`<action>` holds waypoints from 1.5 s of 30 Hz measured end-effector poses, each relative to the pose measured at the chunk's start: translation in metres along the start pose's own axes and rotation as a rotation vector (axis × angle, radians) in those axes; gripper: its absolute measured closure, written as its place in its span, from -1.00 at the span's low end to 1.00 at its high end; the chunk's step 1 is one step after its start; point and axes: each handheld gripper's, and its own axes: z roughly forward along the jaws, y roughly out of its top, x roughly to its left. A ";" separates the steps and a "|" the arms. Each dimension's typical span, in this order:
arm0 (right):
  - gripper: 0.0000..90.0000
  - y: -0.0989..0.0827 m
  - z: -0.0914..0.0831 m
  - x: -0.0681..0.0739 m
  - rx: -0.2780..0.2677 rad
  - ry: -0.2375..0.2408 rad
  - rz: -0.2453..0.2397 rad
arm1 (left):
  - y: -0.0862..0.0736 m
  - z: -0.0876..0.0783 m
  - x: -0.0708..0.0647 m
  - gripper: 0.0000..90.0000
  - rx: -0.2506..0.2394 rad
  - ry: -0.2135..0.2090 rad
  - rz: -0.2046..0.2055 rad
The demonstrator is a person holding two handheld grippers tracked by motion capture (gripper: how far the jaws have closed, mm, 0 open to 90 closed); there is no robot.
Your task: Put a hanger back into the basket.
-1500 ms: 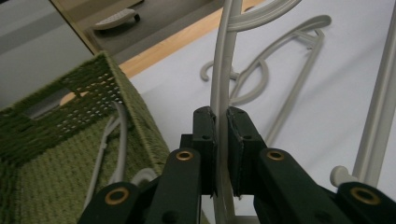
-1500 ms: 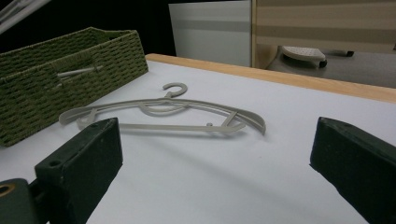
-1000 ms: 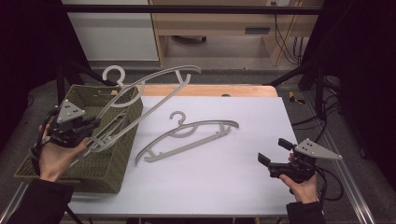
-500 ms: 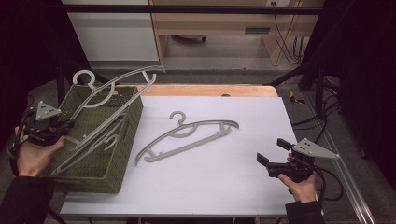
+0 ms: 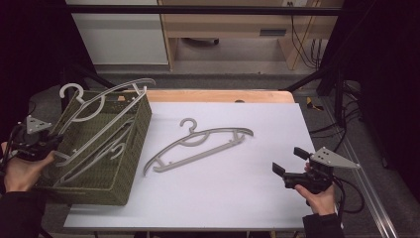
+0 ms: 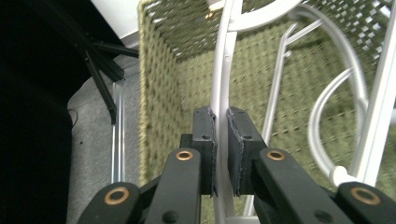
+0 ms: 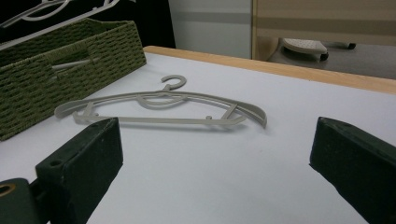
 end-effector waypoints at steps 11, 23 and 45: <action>-0.94 0.000 0.000 0.000 -0.001 0.000 0.001 | -0.017 0.004 0.012 0.83 0.042 0.030 0.013; -0.94 0.000 0.001 0.000 0.005 0.000 -0.001 | -0.028 0.010 0.016 0.83 0.101 0.083 0.032; -0.94 0.000 0.002 0.003 0.002 0.006 -0.006 | -0.034 0.025 -0.002 0.83 0.174 0.094 0.113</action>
